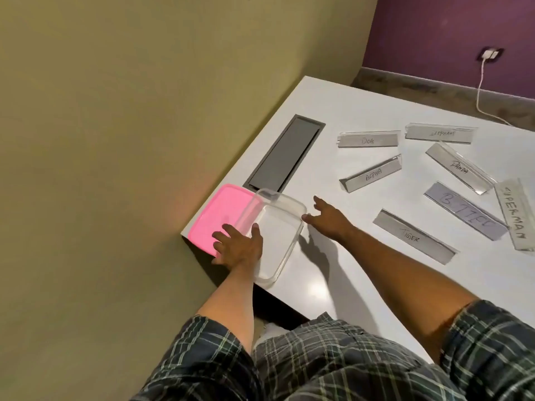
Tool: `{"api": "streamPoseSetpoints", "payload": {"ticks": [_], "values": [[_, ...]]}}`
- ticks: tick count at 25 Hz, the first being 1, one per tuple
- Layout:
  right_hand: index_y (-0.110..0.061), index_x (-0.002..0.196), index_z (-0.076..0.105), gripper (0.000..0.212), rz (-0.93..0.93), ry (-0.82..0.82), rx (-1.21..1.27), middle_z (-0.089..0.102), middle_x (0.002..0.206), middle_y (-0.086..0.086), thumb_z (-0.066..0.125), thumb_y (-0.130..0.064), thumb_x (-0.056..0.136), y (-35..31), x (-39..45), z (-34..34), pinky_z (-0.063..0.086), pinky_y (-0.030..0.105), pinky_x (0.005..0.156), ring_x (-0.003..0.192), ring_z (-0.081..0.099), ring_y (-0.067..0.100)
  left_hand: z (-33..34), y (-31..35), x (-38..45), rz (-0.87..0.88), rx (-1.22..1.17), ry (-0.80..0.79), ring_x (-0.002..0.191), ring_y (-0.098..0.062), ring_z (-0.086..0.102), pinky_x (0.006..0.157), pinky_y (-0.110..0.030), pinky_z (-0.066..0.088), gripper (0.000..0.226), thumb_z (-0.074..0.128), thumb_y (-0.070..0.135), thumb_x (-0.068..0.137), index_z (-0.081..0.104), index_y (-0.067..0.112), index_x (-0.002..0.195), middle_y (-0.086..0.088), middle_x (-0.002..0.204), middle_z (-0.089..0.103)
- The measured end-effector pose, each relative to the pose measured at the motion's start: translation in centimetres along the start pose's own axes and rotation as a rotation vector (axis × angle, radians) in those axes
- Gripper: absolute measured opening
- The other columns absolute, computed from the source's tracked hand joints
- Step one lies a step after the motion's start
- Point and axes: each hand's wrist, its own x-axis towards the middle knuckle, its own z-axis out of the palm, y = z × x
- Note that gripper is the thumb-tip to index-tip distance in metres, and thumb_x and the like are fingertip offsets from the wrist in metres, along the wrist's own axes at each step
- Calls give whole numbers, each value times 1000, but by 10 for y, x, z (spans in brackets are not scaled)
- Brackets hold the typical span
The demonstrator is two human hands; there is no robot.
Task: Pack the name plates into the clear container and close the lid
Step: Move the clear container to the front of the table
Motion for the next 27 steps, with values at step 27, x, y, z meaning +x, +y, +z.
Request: {"api": "streamPoseSetpoints", "payload": {"ticks": [27], "values": [[-12, 149, 38, 98, 188, -58, 559, 62, 126, 18, 89, -37, 69, 23, -12, -40, 62, 39, 82, 79, 76, 26, 1, 28, -17, 200, -17, -40, 123, -34, 46, 98, -55, 44, 59, 64, 38, 85, 43, 11, 133, -15, 132, 47]]}}
